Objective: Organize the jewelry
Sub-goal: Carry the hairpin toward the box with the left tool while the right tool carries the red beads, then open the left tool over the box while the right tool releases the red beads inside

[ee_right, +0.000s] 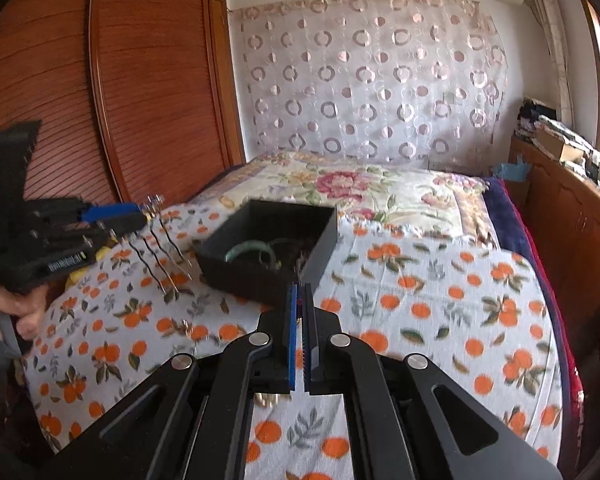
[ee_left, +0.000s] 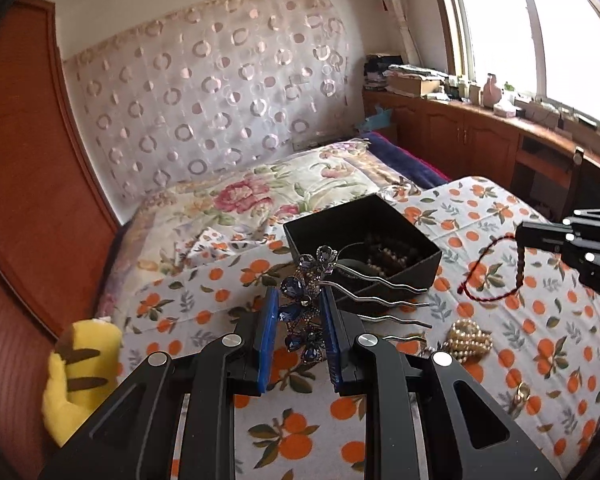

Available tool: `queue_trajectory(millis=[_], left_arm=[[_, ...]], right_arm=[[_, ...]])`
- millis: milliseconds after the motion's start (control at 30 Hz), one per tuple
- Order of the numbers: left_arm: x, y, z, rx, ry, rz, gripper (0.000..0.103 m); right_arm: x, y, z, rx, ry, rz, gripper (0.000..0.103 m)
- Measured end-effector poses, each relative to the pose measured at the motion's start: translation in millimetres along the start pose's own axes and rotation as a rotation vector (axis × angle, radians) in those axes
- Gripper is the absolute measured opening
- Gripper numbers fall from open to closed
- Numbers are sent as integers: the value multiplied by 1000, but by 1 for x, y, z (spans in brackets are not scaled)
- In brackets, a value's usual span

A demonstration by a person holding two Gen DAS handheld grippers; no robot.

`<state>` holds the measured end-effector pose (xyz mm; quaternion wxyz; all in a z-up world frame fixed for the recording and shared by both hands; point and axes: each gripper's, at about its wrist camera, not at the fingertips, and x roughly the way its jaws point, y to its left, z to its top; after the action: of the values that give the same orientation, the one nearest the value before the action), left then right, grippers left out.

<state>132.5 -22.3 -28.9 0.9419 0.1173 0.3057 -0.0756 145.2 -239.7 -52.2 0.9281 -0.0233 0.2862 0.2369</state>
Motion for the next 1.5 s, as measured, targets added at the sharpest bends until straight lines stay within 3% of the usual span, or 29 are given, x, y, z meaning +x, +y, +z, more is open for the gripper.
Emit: queue_trajectory(millis=[267, 467, 700, 1000, 1167, 1500], left_arm=[[24, 7, 13, -52, 7, -39, 20], [36, 15, 23, -71, 8, -40, 20], [59, 23, 39, -84, 17, -32, 20], [90, 23, 55, -87, 35, -50, 20], [102, 18, 60, -83, 43, -68, 20], [122, 6, 61, -70, 70, -98, 20]], right_arm=[[13, 4, 47, -37, -55, 20, 3], [42, 7, 64, -56, -43, 48, 3], [83, 3, 62, -49, 11, 88, 3], [104, -1, 51, -16, 81, 140, 6], [98, -7, 46, -7, 78, 129, 19], [81, -28, 37, 18, 70, 76, 19]])
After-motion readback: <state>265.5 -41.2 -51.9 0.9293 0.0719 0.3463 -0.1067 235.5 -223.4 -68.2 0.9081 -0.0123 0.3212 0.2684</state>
